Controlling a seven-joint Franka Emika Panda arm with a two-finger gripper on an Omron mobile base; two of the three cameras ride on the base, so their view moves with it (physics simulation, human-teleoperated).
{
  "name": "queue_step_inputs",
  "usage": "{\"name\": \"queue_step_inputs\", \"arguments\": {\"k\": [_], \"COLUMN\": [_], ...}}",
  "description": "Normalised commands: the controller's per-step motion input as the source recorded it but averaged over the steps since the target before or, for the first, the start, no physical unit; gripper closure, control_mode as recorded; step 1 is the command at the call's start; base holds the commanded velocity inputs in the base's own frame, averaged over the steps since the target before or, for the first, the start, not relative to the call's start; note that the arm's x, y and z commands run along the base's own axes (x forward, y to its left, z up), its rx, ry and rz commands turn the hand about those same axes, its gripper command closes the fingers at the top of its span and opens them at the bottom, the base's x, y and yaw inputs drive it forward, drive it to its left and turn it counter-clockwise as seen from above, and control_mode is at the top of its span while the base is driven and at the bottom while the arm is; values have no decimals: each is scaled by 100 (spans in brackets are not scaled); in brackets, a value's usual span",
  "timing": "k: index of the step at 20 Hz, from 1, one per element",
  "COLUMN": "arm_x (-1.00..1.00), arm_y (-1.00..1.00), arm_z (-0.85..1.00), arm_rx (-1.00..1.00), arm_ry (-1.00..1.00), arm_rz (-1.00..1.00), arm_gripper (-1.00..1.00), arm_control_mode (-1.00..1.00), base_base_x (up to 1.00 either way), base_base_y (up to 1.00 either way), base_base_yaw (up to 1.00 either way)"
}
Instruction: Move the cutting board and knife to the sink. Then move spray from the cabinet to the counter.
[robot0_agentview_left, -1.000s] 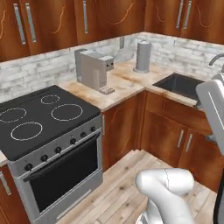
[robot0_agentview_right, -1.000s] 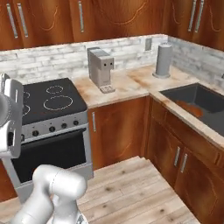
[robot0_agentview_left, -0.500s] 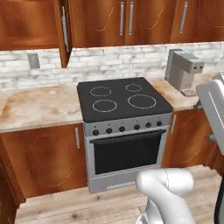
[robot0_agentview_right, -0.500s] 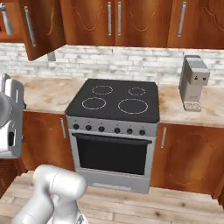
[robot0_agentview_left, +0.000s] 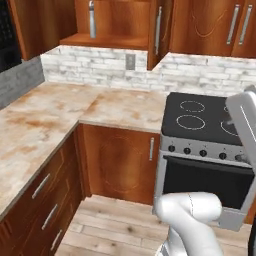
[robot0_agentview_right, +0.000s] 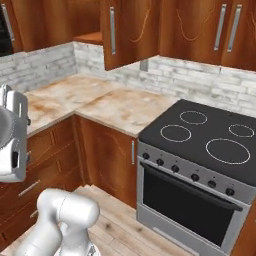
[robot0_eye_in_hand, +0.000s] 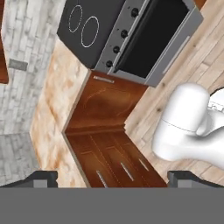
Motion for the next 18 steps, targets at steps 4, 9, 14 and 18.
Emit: {"name": "queue_step_inputs", "arguments": {"k": [4,9,14,18], "arm_x": [0,0,0,0], "arm_y": [0,0,0,0], "arm_z": [0,0,0,0], "arm_rx": [0,0,0,0], "arm_ry": [0,0,0,0], "arm_rz": [0,0,0,0], "arm_gripper": [-100,-100,-100,-100], "arm_control_mode": [100,100,100,100], "base_base_x": [77,80,52,54], "base_base_y": [-3,25,54,28], "base_base_yaw": [31,19,8,1]}}
